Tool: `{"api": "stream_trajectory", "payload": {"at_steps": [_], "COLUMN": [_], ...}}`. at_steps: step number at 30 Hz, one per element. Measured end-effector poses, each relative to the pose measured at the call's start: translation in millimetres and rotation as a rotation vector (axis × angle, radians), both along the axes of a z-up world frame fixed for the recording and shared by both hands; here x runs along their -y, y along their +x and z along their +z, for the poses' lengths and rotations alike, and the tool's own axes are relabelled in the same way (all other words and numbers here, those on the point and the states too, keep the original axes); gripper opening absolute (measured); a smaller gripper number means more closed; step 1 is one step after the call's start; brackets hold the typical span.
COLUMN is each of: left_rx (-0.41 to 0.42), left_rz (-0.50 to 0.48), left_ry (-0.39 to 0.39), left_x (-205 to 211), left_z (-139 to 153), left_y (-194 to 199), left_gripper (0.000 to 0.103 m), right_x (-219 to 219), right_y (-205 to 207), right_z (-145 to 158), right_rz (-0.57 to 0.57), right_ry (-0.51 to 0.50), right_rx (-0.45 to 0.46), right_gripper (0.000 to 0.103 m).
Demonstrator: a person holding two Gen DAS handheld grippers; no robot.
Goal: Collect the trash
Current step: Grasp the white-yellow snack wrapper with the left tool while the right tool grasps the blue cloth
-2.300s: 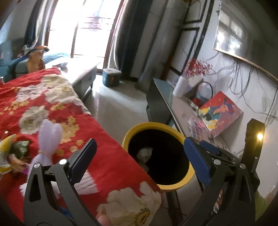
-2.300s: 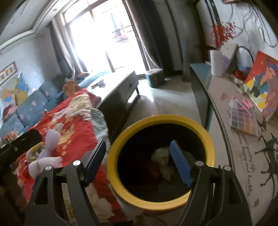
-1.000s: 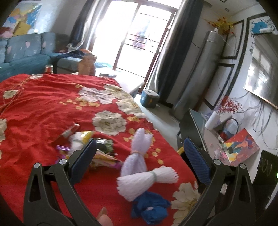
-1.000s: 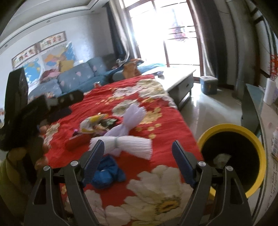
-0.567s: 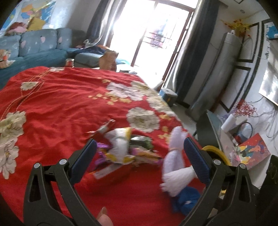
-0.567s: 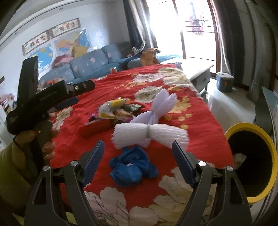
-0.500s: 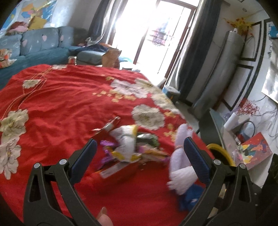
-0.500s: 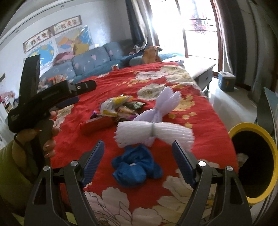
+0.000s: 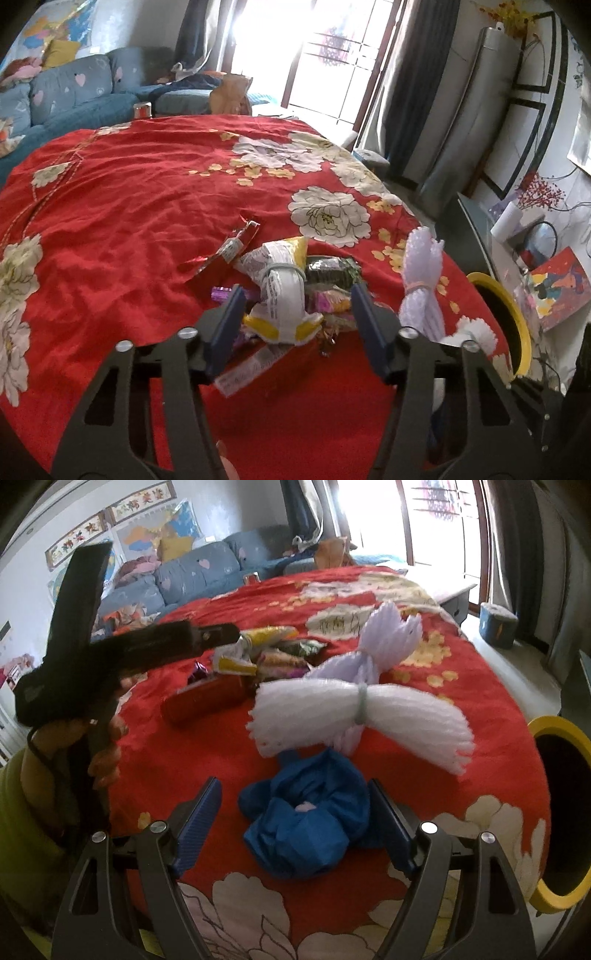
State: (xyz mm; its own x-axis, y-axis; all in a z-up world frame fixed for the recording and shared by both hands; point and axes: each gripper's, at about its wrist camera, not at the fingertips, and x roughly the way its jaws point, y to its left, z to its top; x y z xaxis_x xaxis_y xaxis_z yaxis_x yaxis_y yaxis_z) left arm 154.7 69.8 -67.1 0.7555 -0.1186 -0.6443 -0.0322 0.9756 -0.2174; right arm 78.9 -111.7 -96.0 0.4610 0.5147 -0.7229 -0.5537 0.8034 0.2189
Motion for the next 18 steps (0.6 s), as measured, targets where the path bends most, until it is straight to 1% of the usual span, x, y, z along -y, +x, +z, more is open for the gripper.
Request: {"api": "stream_trajectory", "payload": {"at_steps": [4, 6, 8, 10, 11, 12, 17, 18], "left_rx": [-0.035, -0.057, -0.064, -0.072, -0.074, -0.077, -0.072, -0.063], "left_rz": [-0.001, 0.003, 0.007, 0.016, 0.018, 0.022, 0.022, 0.022], "left_ry": [0.025, 0.031, 0.032, 0.036, 0.035, 0.038, 0.03, 0.017], "left_x": [4, 5, 6, 5, 5, 5, 4, 3], "left_z": [-5, -9, -11, -13, -13, -13, -13, -12], "left_y": [15, 20, 22, 23, 24, 24, 23, 21], "left_gripper": [0.043, 0.037, 0.035, 0.03, 0.025, 0.023, 0.022, 0.021], "right_x": [-3, -3, -2, -1, -1, 0, 3, 2], "right_y": [3, 3, 3, 3, 3, 3, 3, 3], "right_z": [-10, -11, -12, -13, -14, -14, -13, -12], "right_rz": [0.002, -0.001, -0.002, -0.008, -0.011, -0.013, -0.022, -0.02], "right_ry": [-0.009, -0.011, -0.01, -0.01, -0.01, -0.009, -0.004, -0.002], "right_rx": [-0.028, -0.028, -0.027, -0.027, -0.028, -0.028, -0.031, -0.032], "right_gripper": [0.072, 0.07, 0.068, 0.064, 0.063, 0.06, 0.048, 0.044]}}
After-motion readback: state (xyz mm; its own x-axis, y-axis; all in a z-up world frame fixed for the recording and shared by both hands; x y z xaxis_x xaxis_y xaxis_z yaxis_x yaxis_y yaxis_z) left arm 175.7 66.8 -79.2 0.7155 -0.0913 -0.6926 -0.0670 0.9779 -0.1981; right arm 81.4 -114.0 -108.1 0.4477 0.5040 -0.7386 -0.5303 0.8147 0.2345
